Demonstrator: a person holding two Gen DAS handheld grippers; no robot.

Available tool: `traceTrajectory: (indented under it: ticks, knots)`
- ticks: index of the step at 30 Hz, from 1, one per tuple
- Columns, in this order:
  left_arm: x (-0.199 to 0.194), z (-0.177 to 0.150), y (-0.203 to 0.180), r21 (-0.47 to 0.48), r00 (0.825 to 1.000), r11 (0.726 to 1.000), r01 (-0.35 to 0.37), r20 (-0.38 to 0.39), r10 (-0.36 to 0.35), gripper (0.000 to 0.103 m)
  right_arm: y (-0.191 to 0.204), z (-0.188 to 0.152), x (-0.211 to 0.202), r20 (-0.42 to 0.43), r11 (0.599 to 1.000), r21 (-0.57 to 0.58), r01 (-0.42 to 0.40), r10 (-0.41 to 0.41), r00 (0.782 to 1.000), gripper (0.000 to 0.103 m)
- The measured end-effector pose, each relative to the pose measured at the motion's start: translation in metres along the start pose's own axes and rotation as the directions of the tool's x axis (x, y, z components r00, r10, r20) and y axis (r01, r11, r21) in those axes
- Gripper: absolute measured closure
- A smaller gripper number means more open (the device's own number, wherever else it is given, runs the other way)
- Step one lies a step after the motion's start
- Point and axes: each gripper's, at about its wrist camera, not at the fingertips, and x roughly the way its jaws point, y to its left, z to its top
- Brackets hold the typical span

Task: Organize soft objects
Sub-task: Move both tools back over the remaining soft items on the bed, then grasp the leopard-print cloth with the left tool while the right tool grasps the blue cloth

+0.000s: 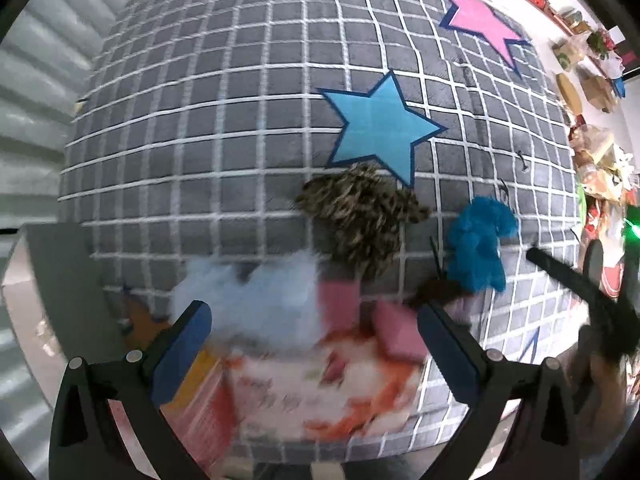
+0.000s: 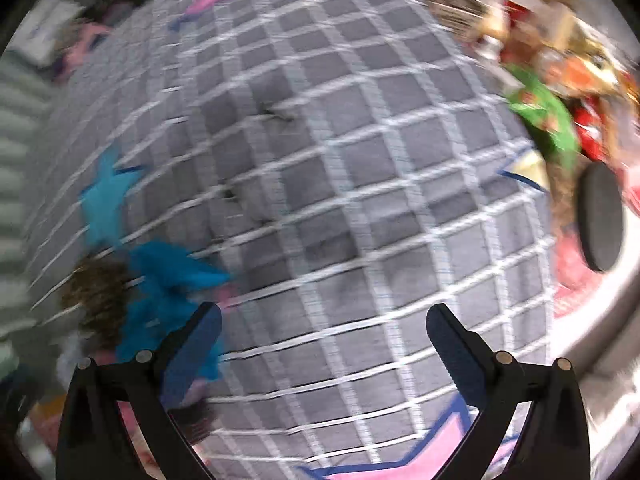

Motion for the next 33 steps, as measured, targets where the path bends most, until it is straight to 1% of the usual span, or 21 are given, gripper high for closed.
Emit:
traceTrajectory:
  ticks: [1, 3, 4, 6, 9, 11, 13, 14, 17, 18, 20, 21, 22, 23, 25, 27, 28, 29, 30, 31, 33]
  knots:
    - [0.009, 0.006, -0.005, -0.008, 1.0, 1.0, -0.002, -0.011, 0.002, 0.0, 0.009, -0.002, -0.003, 0.002, 0.999, -0.035, -0.037, 0.037, 0.999, 0.0]
    - [0.021, 0.015, -0.011, -0.013, 1.0, 1.0, 0.0, -0.025, 0.0, 0.0, 0.026, -0.006, -0.006, -0.001, 0.992, -0.089, -0.088, 0.088, 0.996, 0.0]
    - [0.028, 0.02, -0.013, -0.02, 1.0, 1.0, -0.005, -0.029, 0.004, 0.0, 0.035, -0.009, -0.004, -0.005, 0.988, -0.114, -0.1, 0.101, 0.995, 0.0]
    - [0.039, 0.028, -0.017, -0.029, 0.999, 1.0, -0.009, -0.036, 0.008, 0.0, 0.053, -0.012, -0.002, -0.025, 0.972, -0.199, -0.123, 0.12, 0.992, 0.0]
    - [0.057, 0.037, -0.019, -0.058, 0.998, 0.998, 0.001, -0.066, -0.005, 0.0, 0.08, -0.025, 0.003, -0.025, 0.942, -0.327, -0.078, 0.074, 0.997, 0.0]
    - [0.071, 0.042, -0.021, -0.065, 0.996, 0.998, -0.008, -0.088, 0.003, 0.0, 0.092, -0.026, 0.013, -0.042, 0.927, -0.369, -0.065, 0.053, 0.998, 0.0]
    - [0.081, 0.046, -0.022, -0.061, 0.995, 0.997, -0.037, -0.098, 0.031, 0.0, 0.091, -0.022, 0.024, -0.038, 0.923, -0.382, -0.054, 0.043, 0.998, 0.0]
    - [0.085, 0.048, -0.022, -0.065, 0.994, 0.997, -0.037, -0.103, 0.03, 0.0, 0.094, -0.013, 0.029, -0.038, 0.922, -0.384, -0.053, 0.042, 0.998, 0.0]
    - [0.094, 0.051, -0.023, -0.067, 0.993, 0.997, -0.04, -0.116, 0.032, 0.0, 0.105, -0.006, 0.04, -0.044, 0.919, -0.392, -0.046, 0.031, 0.999, 0.0]
    - [0.097, 0.052, -0.023, -0.064, 0.992, 0.997, -0.045, -0.12, 0.037, 0.0, 0.112, -0.005, 0.046, -0.044, 0.915, -0.402, -0.036, 0.02, 0.999, 0.0]
    - [0.102, 0.053, -0.025, -0.062, 0.991, 0.997, -0.054, -0.129, 0.045, 0.0, 0.114, -0.001, 0.051, -0.038, 0.904, -0.428, -0.011, -0.006, 0.999, 0.0]
    - [0.105, 0.054, -0.026, -0.069, 0.991, 0.996, -0.047, -0.131, 0.038, 0.0, 0.118, 0.002, 0.053, -0.035, 0.9, -0.436, -0.003, -0.014, 0.999, 0.001]
    - [0.105, 0.054, -0.025, -0.079, 0.991, 0.996, -0.035, -0.134, 0.024, 0.0, 0.118, 0.002, 0.054, -0.035, 0.897, -0.443, 0.0, -0.018, 0.999, 0.009]
    - [0.106, 0.054, -0.025, -0.081, 0.99, 0.996, -0.029, -0.137, 0.018, 0.0, 0.122, 0.003, 0.057, -0.032, 0.893, -0.451, 0.004, -0.021, 0.999, 0.024]
    - [0.109, 0.054, -0.024, -0.076, 0.99, 0.997, -0.022, -0.14, 0.011, 0.0, 0.134, -0.001, 0.06, -0.008, 0.878, -0.477, 0.037, -0.047, 0.999, 0.029]
    - [0.112, 0.054, -0.023, -0.073, 0.99, 0.997, -0.023, -0.143, 0.012, 0.0, 0.15, -0.019, 0.064, 0.014, 0.854, -0.516, 0.066, -0.068, 0.998, 0.032]
    - [0.113, 0.055, -0.022, -0.073, 0.989, 0.997, -0.023, -0.146, 0.012, 0.0, 0.153, -0.021, 0.063, 0.025, 0.839, -0.539, 0.072, -0.069, 0.997, 0.041]
    - [0.113, 0.058, -0.025, -0.072, 0.989, 0.997, -0.023, -0.149, 0.012, 0.0, 0.155, -0.025, 0.061, 0.03, 0.834, -0.548, 0.071, -0.065, 0.997, 0.057]
    - [0.114, 0.06, -0.023, -0.072, 0.989, 0.997, -0.022, -0.15, 0.011, 0.0, 0.157, -0.028, 0.059, 0.031, 0.831, -0.552, 0.067, -0.06, 0.998, 0.066]
    - [0.115, 0.06, -0.023, -0.071, 0.988, 0.997, -0.022, -0.151, 0.011, 0.0, 0.157, -0.027, 0.058, 0.014, 0.837, -0.545, 0.046, -0.046, 0.999, 0.071]
    - [0.117, 0.065, -0.021, -0.074, 0.988, 0.997, -0.021, -0.155, 0.01, 0.0, 0.156, -0.023, 0.056, -0.025, 0.858, -0.514, -0.007, -0.007, 1.0, 0.076]
